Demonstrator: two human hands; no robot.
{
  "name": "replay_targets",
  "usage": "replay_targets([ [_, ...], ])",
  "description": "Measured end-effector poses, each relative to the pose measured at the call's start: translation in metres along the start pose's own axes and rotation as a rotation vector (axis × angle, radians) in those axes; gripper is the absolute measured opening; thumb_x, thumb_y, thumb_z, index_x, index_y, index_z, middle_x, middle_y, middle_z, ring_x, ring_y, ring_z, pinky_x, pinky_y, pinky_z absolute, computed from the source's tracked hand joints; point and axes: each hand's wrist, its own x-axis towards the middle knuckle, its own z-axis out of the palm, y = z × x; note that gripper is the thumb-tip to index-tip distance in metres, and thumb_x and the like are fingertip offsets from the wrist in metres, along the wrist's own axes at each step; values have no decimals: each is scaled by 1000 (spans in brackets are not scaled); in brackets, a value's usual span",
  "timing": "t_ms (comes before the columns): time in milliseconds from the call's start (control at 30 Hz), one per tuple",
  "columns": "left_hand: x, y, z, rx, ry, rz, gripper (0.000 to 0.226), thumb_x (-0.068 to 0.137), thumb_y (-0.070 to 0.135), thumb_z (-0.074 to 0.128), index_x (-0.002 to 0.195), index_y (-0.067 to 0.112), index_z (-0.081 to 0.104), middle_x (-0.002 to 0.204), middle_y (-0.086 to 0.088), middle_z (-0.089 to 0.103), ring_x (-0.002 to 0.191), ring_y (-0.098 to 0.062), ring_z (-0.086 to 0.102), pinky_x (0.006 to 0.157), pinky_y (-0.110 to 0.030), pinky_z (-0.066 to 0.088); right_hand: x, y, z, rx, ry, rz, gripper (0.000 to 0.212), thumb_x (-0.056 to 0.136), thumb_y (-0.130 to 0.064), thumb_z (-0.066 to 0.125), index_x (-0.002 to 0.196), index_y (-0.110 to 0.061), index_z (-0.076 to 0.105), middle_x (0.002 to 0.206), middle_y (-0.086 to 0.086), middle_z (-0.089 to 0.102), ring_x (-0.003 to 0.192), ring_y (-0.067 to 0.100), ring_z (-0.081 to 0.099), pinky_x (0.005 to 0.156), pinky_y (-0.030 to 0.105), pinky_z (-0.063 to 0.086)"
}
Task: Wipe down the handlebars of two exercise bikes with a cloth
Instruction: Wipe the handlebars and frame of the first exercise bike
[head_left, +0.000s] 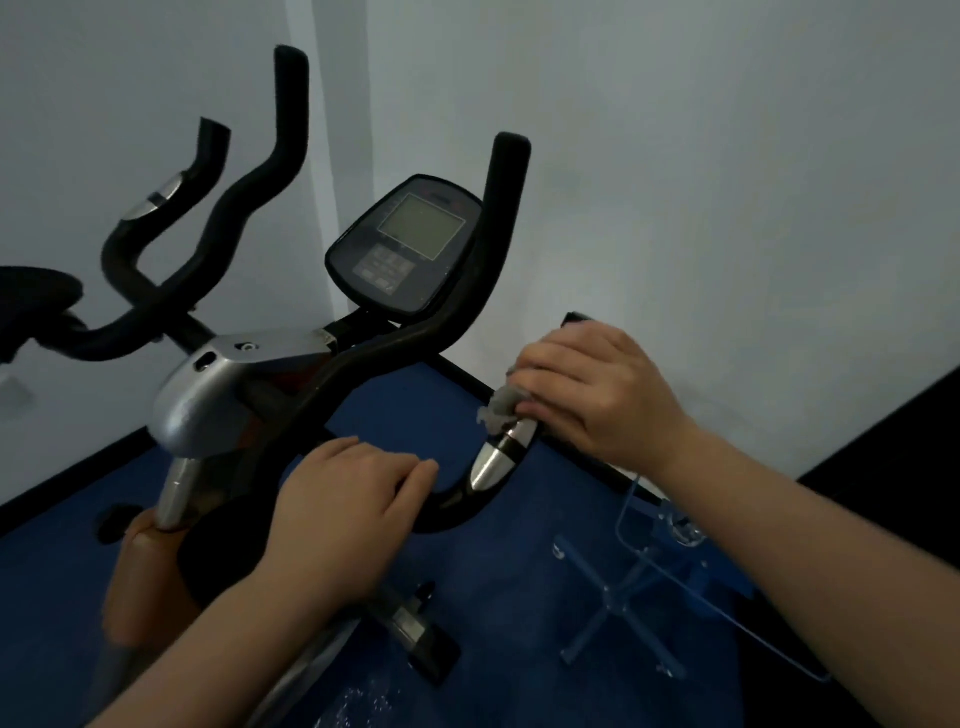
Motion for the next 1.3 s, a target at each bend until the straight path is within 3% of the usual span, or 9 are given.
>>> replay_targets([
  [200,-2,1,1,-19,57,-5,61,87,54,16,73,25,67,66,6,65,76,-9,60,94,-17,27,12,12,2,49,32,90,21,94,-23,59,100,-8,71,99,8,69,92,27,63,84,37,50],
  [400,0,1,3,-18,80,2,57,90,51,21,72,24,67,66,5,65,74,-10,60,83,-18,27,15,-12,11,482,583,1084,19,96,-24,51,101,-13,67,90,-3,64,84,5,59,76,27,50],
  [500,2,1,3,-12,100,-11,61,88,54,15,71,25,67,66,5,66,73,-10,60,77,-19,27,0,-73,33,684,624,1411,20,95,-35,50,90,-22,65,73,-13,64,68,-5,58,64,14,46],
  [600,2,0,3,-20,97,-23,60,91,54,18,70,25,67,63,5,64,71,-10,59,74,-17,24,-8,-128,40,787,616,1537,30,89,-43,50,81,-19,66,71,-1,67,68,8,62,64,29,51],
  [733,2,3,1,-18,95,-22,66,86,57,11,71,24,67,65,4,65,73,-11,60,75,-19,26,14,-88,24,648,824,1346,25,94,-27,54,111,-14,67,121,6,62,109,11,60,90,34,54],
  [800,3,1,0,-24,90,-32,66,86,57,12,72,25,68,66,4,66,74,-12,61,77,-21,29,26,-74,23,506,616,1084,28,94,-21,55,120,-13,64,142,5,47,132,15,43,107,37,42],
  [900,2,1,1,-36,86,-38,63,88,55,15,71,25,68,64,4,65,73,-13,61,77,-22,32,8,-93,38,308,373,843,27,93,-14,54,115,-4,66,132,13,56,135,26,39,112,55,29],
  [1067,-2,0,-3,-194,196,-92,40,90,40,37,63,22,59,57,6,56,60,-11,53,59,-28,34,-16,-116,29,271,79,462,30,96,-25,46,112,-10,68,117,8,66,121,22,54,111,48,31],
  [1300,-33,-31,-2,-137,491,-272,23,90,26,42,96,22,64,95,8,66,90,-10,57,81,-28,41,-7,-120,10,233,-52,520,25,89,-21,54,110,-15,67,112,4,66,110,19,56,106,42,38],
])
